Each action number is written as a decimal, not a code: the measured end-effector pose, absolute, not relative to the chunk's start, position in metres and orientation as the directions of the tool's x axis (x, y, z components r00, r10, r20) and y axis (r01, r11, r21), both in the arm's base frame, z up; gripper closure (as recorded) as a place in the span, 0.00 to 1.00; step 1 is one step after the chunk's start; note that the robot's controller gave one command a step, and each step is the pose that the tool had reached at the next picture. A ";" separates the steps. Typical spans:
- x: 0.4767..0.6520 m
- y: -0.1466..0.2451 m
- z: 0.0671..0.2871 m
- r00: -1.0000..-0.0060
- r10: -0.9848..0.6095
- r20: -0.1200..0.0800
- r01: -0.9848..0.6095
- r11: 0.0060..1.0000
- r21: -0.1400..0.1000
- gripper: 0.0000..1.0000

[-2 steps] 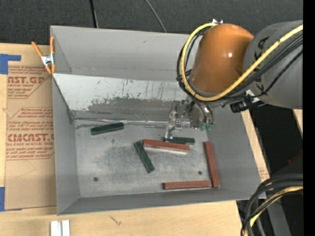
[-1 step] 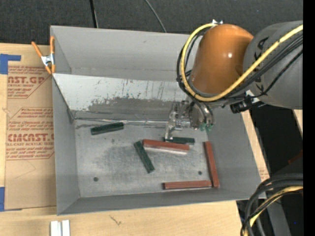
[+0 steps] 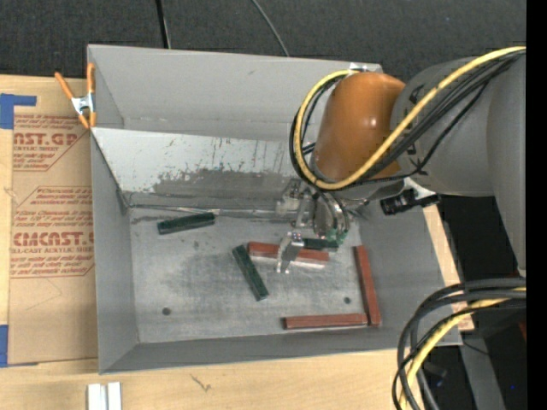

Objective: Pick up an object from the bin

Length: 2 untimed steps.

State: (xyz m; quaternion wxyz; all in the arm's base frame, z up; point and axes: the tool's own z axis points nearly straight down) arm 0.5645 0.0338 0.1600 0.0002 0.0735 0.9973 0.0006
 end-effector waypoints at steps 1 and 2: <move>0.565 0.034 0.160 -0.989 0.146 -0.001 0.146 0.989 0.001 0.00; 0.563 0.019 0.077 -0.955 0.297 -0.004 0.297 0.955 0.004 1.00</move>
Offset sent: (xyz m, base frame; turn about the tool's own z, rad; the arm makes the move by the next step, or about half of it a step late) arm -0.0039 -0.0161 -0.0868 0.1557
